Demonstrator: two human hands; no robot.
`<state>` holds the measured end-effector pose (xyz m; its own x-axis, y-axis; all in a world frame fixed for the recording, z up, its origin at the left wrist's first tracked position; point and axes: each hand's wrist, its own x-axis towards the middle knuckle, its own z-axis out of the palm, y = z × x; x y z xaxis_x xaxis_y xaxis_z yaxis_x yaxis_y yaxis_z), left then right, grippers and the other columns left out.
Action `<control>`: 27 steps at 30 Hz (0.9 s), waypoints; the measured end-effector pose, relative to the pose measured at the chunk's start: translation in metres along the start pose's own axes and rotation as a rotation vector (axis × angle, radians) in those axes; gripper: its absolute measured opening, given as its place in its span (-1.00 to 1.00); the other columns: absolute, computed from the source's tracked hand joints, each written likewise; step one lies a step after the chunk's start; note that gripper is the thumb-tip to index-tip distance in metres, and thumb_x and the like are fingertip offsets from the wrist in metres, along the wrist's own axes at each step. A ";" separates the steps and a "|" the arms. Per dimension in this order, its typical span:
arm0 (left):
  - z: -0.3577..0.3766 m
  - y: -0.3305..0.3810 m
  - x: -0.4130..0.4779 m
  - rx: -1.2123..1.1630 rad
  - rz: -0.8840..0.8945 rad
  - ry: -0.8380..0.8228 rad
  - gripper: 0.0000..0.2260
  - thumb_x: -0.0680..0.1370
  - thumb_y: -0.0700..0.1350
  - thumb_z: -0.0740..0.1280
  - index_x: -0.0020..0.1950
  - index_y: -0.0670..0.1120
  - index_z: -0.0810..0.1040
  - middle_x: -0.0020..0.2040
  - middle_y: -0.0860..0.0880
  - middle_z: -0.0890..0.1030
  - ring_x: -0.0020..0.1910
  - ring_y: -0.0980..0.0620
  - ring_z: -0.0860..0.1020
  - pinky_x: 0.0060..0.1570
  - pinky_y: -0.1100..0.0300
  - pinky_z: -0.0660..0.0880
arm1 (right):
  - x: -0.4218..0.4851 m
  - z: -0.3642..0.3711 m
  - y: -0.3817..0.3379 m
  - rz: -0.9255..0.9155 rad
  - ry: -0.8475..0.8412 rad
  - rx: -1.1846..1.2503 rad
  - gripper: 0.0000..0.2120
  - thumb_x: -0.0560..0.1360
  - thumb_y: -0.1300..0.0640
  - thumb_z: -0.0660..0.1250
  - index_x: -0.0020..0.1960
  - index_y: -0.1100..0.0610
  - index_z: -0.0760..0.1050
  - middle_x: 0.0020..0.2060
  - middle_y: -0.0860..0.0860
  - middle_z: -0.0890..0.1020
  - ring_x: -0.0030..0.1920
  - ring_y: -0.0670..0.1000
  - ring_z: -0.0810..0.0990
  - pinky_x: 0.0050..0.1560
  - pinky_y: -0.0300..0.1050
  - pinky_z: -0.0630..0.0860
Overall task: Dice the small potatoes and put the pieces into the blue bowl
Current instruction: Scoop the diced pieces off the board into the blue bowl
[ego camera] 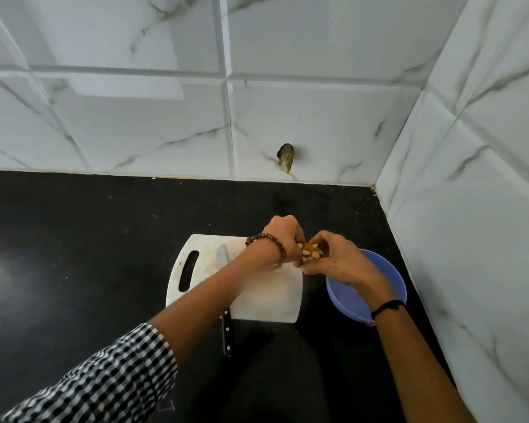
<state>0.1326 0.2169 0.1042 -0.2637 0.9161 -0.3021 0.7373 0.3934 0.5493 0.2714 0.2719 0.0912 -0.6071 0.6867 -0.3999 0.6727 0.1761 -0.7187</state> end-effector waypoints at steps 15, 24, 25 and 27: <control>0.063 0.059 0.014 0.057 0.267 -0.301 -0.61 0.46 -0.18 0.43 0.29 -0.09 0.53 0.20 -0.08 0.59 0.15 -0.04 0.55 0.16 0.08 0.52 | -0.051 -0.049 0.083 0.199 0.126 0.166 -0.66 0.44 0.22 0.54 0.18 0.15 0.56 0.10 0.08 0.61 0.03 0.11 0.68 0.06 0.03 0.66; 0.049 0.040 0.012 -0.040 0.284 -0.145 -0.73 0.48 -0.28 0.37 0.17 -0.14 0.62 0.09 -0.10 0.65 0.07 -0.02 0.61 0.05 0.18 0.56 | -0.039 -0.040 0.055 0.080 0.230 -0.118 -0.81 0.53 0.20 0.42 0.14 0.07 0.58 0.06 -0.01 0.63 0.12 0.01 0.59 0.16 -0.04 0.56; 0.046 0.035 0.012 -0.046 0.278 -0.116 -0.75 0.49 -0.27 0.37 0.15 -0.13 0.63 0.07 -0.10 0.66 0.05 -0.01 0.61 0.09 0.14 0.56 | -0.037 -0.037 0.048 0.064 0.231 -0.135 -0.83 0.54 0.19 0.41 0.12 0.06 0.58 0.04 -0.03 0.62 0.10 -0.02 0.58 0.12 -0.09 0.52; 0.036 0.022 0.008 -0.061 0.268 -0.069 -0.78 0.50 -0.24 0.37 0.12 -0.10 0.64 0.02 -0.07 0.67 0.00 0.04 0.62 0.11 0.12 0.56 | -0.032 -0.027 0.036 0.032 0.237 -0.173 -0.84 0.56 0.18 0.40 0.12 0.03 0.57 0.01 -0.06 0.63 0.04 -0.08 0.56 0.02 -0.19 0.46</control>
<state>0.1694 0.2298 0.0855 -0.0198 0.9813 -0.1913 0.7353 0.1440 0.6622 0.3267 0.2758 0.0933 -0.4820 0.8361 -0.2621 0.7646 0.2552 -0.5919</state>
